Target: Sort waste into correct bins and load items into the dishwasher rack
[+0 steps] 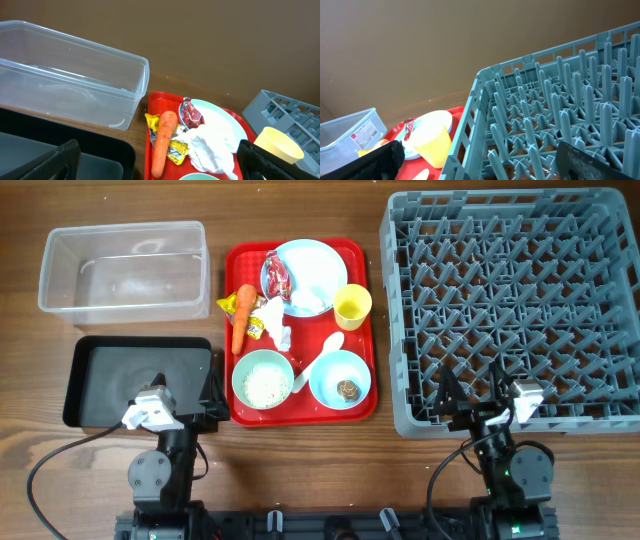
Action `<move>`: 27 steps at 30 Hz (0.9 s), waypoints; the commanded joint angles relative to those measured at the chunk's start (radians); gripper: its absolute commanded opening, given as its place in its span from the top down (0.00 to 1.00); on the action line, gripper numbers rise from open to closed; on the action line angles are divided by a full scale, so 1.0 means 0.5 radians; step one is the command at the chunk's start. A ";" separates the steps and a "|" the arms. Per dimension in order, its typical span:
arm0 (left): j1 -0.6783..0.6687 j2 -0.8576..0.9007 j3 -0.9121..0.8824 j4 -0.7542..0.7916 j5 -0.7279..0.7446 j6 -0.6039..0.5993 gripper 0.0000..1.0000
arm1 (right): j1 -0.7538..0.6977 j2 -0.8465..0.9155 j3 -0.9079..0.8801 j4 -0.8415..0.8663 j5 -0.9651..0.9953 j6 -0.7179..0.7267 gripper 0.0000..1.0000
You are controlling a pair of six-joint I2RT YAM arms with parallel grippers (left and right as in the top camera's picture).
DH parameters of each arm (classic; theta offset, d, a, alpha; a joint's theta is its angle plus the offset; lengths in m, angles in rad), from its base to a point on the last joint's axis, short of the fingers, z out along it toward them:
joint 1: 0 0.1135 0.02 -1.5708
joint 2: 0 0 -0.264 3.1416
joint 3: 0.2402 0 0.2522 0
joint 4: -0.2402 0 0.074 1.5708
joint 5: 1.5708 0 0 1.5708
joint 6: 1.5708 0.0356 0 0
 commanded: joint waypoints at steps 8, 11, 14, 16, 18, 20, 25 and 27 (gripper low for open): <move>0.005 -0.020 -0.011 -0.004 0.024 0.040 0.00 | 0.014 -0.014 -0.004 0.006 0.027 -0.015 0.00; 0.005 -0.020 -0.011 -0.004 0.024 0.039 0.00 | 0.014 -0.014 -0.004 0.006 0.027 -0.014 0.00; 0.005 -0.020 -0.011 -0.004 0.024 0.039 0.00 | 0.014 -0.014 -0.004 0.006 0.027 -0.015 0.00; 0.005 -0.020 -0.011 -0.004 0.024 0.040 0.00 | 0.014 -0.014 -0.004 0.006 0.027 -0.014 0.00; 0.005 -0.020 -0.011 -0.004 0.024 0.040 0.00 | 0.014 -0.014 -0.004 0.006 0.026 -0.014 0.00; 0.005 -0.020 -0.011 -0.004 0.024 0.039 0.00 | 0.014 -0.014 -0.004 0.006 0.027 -0.015 0.00; 0.005 -0.020 -0.011 -0.004 0.024 0.040 0.00 | 0.014 -0.014 -0.004 0.006 0.027 -0.014 0.00; 0.005 -0.020 -0.011 -0.004 0.024 0.039 0.00 | 0.014 -0.014 -0.004 0.006 0.027 -0.014 0.00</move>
